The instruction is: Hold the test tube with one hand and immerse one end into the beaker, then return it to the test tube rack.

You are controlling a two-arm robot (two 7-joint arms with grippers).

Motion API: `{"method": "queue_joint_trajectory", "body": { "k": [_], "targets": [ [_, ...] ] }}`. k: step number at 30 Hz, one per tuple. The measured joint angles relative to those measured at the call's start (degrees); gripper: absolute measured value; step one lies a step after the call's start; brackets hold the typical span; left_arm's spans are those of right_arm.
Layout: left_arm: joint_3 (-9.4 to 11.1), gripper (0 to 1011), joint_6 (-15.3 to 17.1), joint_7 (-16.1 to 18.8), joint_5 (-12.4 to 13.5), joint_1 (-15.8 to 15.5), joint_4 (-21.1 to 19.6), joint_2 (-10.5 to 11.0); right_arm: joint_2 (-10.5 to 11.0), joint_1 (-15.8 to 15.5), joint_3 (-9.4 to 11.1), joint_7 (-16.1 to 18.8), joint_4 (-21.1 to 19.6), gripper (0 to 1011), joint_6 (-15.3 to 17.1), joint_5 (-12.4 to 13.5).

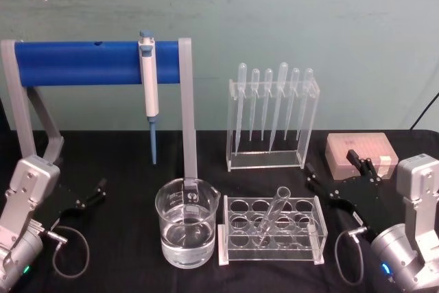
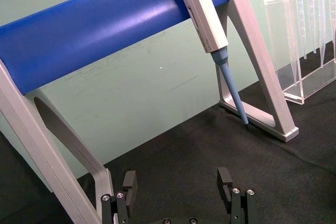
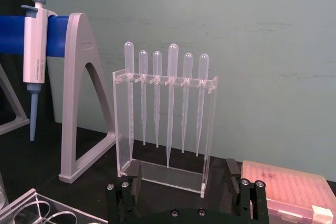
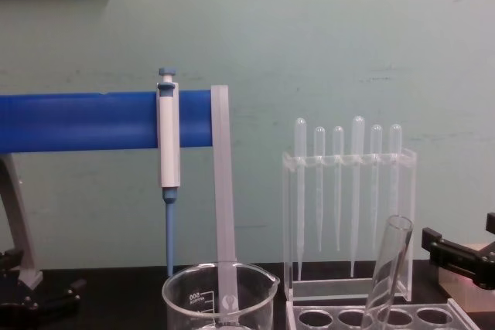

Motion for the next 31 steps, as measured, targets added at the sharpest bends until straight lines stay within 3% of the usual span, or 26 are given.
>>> {"method": "queue_joint_trajectory", "body": {
  "k": [31],
  "targets": [
    [0.0,1000,0.0,0.0,0.0,0.0,0.0,0.0,0.1,0.0,-0.1,-0.1,-0.1,1000,0.0,-0.1]
  ]
}}
